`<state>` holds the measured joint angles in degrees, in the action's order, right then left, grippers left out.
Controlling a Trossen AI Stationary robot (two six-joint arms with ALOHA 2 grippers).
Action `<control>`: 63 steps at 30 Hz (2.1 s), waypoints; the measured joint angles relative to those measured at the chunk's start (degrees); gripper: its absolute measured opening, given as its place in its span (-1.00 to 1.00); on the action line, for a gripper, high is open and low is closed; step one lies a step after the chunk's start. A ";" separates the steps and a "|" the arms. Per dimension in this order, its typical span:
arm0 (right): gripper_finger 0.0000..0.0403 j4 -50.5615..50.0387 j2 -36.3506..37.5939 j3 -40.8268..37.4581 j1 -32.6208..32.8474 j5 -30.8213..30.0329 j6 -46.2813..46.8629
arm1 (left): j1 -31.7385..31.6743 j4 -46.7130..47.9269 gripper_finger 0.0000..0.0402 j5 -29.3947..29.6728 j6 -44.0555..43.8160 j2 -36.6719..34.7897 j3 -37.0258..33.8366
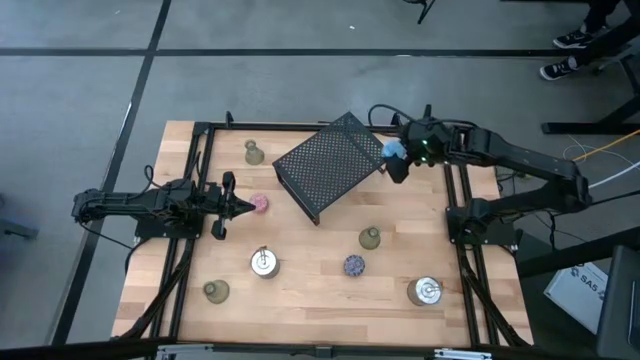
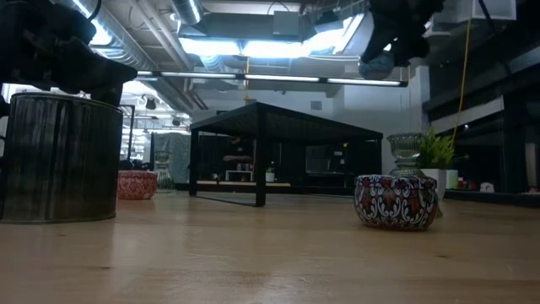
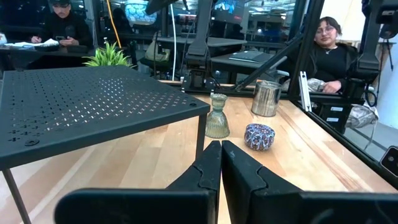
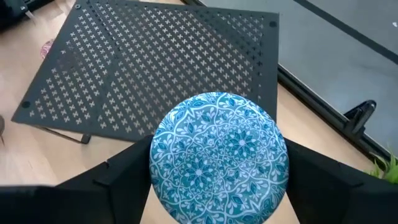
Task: Pick & Place candle stick holders
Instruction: Put the light blue small scented candle on the shelf
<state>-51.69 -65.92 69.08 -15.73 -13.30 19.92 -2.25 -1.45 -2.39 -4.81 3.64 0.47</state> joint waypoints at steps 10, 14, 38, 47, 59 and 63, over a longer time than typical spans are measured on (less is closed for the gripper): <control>0.53 0.27 -6.11 3.01 0.00 0.00 -0.02 | -0.01 0.00 -0.96 0.00 0.01 0.00 0.00; 0.53 1.26 -7.27 3.01 0.00 -0.01 -0.02 | -0.01 0.00 -0.97 0.00 0.01 0.00 0.00; 0.53 2.51 -8.52 3.73 0.02 3.67 0.26 | -0.01 0.00 -0.96 0.00 0.01 0.00 0.00; 0.53 -4.26 -15.22 14.92 0.02 3.47 -1.83 | 0.00 0.00 -0.97 0.01 0.01 0.00 0.00; 0.53 -5.80 -26.41 26.90 0.02 3.48 -7.87 | 0.00 0.00 -0.96 0.00 0.01 0.00 0.00; 0.53 -4.93 -29.48 27.99 -0.29 3.49 -8.41 | -0.01 0.00 -0.96 0.00 0.01 0.00 0.00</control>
<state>-56.62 -95.40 97.08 -16.01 -9.81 11.51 -2.25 -1.45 -2.39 -4.80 3.64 0.47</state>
